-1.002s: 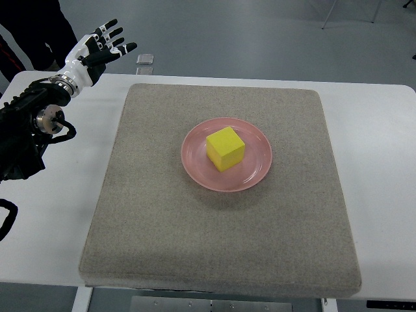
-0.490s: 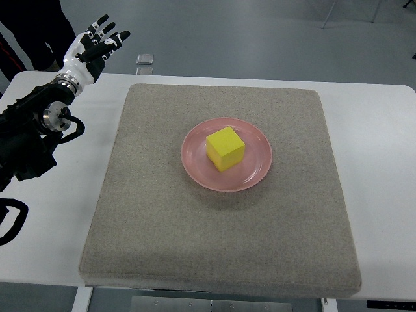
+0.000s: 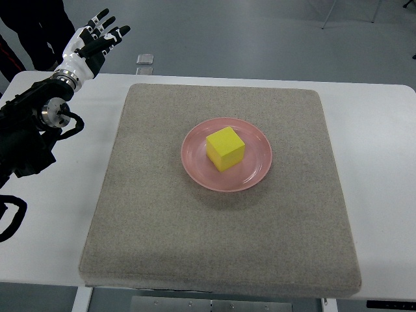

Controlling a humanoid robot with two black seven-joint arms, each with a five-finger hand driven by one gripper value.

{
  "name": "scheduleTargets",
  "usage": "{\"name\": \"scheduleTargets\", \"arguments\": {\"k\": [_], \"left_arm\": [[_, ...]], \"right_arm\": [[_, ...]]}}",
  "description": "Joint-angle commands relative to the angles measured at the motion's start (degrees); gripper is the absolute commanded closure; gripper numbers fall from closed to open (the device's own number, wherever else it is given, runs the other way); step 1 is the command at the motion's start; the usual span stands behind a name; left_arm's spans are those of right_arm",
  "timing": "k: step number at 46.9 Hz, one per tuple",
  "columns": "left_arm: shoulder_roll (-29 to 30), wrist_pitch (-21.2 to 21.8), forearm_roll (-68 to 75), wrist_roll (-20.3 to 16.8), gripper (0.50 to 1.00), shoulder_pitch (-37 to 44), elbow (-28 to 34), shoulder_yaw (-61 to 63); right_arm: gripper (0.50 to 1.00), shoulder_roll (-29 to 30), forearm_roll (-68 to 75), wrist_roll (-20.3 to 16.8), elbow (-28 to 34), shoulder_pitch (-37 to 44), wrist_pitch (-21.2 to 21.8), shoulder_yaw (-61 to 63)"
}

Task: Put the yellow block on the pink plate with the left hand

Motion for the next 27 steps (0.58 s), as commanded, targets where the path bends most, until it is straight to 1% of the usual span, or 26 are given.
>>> {"name": "scheduleTargets", "arguments": {"k": [1,11,27], "left_arm": [[-0.3,0.2,-0.3,0.0,0.538,-0.6,0.0,-0.1],[-1.7,0.6,-0.6,0.0,0.538,-0.9,-0.4,-0.2],[-1.8,0.6,-0.6,-0.1,0.538,-0.9,-0.4,-0.3]], "right_arm": [[0.576,0.0,0.0,0.0,0.0,0.0,0.0,0.0],[0.576,0.0,0.1,0.0,0.0,0.0,0.1,0.1],[0.576,0.0,0.1,0.0,-0.1,0.0,0.0,-0.1]]}}
